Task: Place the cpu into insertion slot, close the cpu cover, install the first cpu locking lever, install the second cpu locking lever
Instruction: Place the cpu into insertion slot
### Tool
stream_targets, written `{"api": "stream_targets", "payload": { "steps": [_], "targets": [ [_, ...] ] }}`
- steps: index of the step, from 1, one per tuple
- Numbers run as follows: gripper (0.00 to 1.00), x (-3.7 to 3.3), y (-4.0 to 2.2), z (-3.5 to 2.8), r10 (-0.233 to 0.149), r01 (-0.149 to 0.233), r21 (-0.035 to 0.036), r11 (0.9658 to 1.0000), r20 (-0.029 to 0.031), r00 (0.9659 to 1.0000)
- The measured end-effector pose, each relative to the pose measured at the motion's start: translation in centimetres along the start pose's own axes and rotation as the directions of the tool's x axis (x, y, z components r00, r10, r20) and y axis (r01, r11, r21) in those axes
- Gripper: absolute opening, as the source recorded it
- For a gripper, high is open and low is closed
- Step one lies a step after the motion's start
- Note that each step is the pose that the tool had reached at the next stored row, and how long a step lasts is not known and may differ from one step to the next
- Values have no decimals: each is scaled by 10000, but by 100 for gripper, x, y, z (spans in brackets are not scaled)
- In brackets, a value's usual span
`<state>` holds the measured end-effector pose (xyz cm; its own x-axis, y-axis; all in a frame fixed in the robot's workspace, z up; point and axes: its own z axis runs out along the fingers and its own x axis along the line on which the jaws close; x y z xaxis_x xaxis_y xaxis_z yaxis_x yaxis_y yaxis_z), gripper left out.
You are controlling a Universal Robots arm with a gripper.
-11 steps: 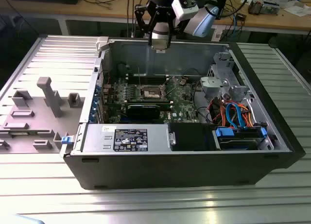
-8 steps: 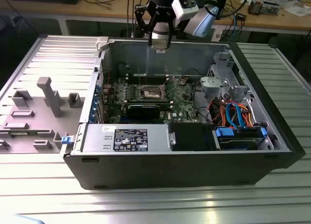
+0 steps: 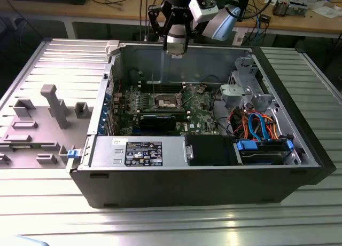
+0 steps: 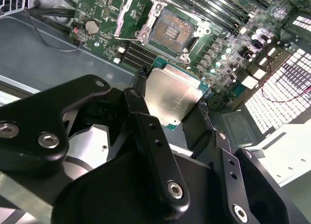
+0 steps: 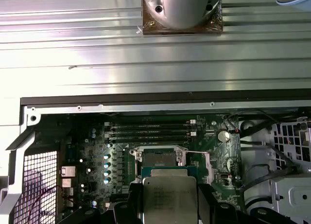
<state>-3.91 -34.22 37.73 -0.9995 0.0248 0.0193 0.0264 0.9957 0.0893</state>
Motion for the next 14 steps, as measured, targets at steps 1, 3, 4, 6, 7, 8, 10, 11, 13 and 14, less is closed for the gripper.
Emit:
{"api": "stream_targets", "payload": {
  "steps": [1, 3, 4, 6, 7, 8, 10, 11, 13, 14],
  "targets": [
    [54, 0, -1, 0, 0, 0, 0, 10000, 0, 10000],
    [54, 0, -22, -2, 0, 0, 0, 10000, 0, 10000],
    [54, -1, -33, -2, 0, 0, -1, 10000, 0, 10000],
    [54, -1, -42, -3, 1, -1, -1, 10000, 0, 10000],
    [54, -1, -42, -3, 2, -2, 0, 10000, 0, 10000],
    [54, -1, -42, -3, 1, -1, 0, 10000, 0, 10000],
    [54, -1, -43, -4, 0, 0, 0, 10000, -1, 10000],
    [54, -1, -43, -3, 0, 0, 1, 10000, 0, 10000],
    [54, -1, -44, -3, 0, 0, 0, 10000, 0, 10000],
    [54, -1, -48, -3, -1, 1, 2, 10000, 0, 10000]
  ]
}}
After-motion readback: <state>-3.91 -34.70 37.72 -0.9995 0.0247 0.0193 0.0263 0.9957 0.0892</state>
